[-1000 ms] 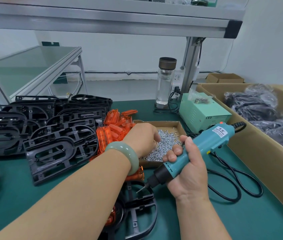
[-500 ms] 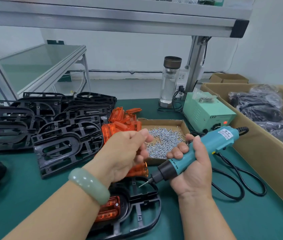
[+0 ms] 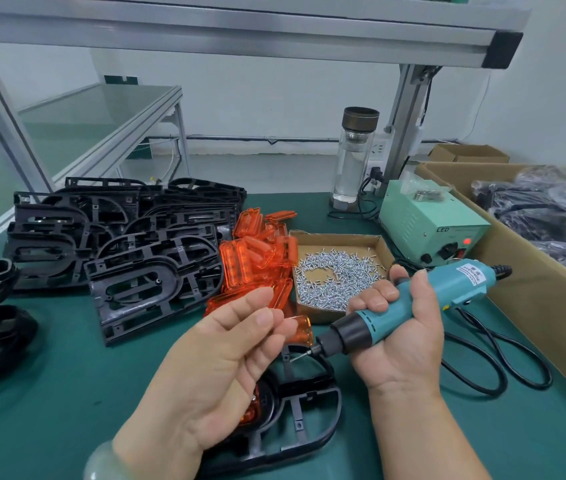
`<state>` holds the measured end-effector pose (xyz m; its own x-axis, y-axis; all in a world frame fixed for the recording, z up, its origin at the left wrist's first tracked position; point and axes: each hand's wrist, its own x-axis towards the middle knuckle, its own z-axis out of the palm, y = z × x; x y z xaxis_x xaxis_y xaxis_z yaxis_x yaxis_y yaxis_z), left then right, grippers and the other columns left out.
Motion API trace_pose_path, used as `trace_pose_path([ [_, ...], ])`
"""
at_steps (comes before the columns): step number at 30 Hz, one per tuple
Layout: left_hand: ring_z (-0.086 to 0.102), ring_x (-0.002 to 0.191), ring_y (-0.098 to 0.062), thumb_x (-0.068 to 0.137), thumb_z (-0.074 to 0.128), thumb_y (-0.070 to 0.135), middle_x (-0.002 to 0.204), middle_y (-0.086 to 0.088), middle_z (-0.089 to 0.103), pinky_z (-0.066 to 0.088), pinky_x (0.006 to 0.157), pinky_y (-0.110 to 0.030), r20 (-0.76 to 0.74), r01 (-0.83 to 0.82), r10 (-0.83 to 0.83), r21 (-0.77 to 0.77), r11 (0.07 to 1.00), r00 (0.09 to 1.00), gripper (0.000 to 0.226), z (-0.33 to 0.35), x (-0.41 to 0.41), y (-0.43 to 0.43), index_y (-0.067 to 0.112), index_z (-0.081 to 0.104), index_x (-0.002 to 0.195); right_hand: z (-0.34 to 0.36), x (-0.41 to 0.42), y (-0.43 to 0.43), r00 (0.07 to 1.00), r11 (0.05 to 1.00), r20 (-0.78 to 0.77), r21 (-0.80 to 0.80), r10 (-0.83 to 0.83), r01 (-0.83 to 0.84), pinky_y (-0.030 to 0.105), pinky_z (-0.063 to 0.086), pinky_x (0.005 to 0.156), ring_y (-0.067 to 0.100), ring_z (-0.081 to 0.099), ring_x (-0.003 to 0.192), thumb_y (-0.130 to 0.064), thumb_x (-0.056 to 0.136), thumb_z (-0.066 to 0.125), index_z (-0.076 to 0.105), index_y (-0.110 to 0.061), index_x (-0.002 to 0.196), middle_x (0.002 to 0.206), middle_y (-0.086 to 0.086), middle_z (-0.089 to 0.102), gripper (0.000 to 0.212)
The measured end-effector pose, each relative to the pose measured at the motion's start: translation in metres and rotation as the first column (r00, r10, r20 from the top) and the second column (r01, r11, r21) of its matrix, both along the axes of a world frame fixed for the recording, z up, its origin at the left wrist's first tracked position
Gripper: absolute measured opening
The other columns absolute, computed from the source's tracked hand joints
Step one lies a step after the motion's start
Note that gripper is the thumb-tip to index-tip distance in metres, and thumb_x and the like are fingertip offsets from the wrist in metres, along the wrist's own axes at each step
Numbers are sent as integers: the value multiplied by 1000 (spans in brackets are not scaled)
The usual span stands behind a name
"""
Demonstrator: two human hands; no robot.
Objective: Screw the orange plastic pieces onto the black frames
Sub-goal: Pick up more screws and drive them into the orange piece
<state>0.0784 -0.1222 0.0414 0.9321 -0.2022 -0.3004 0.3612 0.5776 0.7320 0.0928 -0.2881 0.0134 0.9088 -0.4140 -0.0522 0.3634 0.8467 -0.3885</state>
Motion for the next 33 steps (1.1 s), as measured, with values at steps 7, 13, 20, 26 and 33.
trace_pose_path([
  [7, 68, 59, -16, 64, 66, 11, 72, -9, 70, 51, 44, -17, -6, -41, 41, 36, 999, 999, 20, -9, -4, 15, 9, 72, 83, 1, -3, 12, 1000, 1000, 4, -9, -15, 15, 19, 43, 49, 6, 41, 45, -37, 80, 58, 53, -21, 84, 59, -9, 41, 17],
  [13, 65, 54, -13, 60, 66, 3, 70, -9, 69, 51, 45, -16, -12, -39, 39, 16, 999, 999, 16, -15, -9, 23, 14, 76, 63, 4, -6, 21, 1000, 1000, 4, -1, -29, 29, 18, 44, 50, 5, 43, 44, -36, 76, 60, 53, -21, 84, 58, -9, 43, 18],
  [20, 60, 51, -9, 63, 68, 11, 67, -7, 66, 49, 43, -15, -11, -23, 24, 4, 1000, 1000, 10, -18, -10, 20, 12, 77, 68, 17, -4, 25, 995, 994, -37, 61, -90, 92, 19, 43, 52, 5, 43, 45, -36, 87, 58, 52, -22, 82, 59, -10, 43, 16],
  [26, 55, 48, -7, 58, 72, 24, 64, -5, 63, 44, 37, -14, -62, 86, -85, 15, 996, 994, 9, -18, -11, 18, 17, 74, 61, 21, -3, 33, 986, 984, -97, 106, -133, 143, 18, 44, 53, 6, 44, 45, -31, 93, 57, 51, -22, 80, 60, -10, 44, 16],
  [33, 61, 49, -13, 67, 64, 16, 66, -11, 65, 49, 40, -15, -129, 91, -101, -76, 993, 986, 15, -16, -8, 20, 7, 75, 63, 24, -12, 41, 986, 997, -149, -9, -79, 79, 22, 37, 70, 7, 42, 64, -38, 96, 50, 45, -24, 100, 75, -9, 43, 15],
])
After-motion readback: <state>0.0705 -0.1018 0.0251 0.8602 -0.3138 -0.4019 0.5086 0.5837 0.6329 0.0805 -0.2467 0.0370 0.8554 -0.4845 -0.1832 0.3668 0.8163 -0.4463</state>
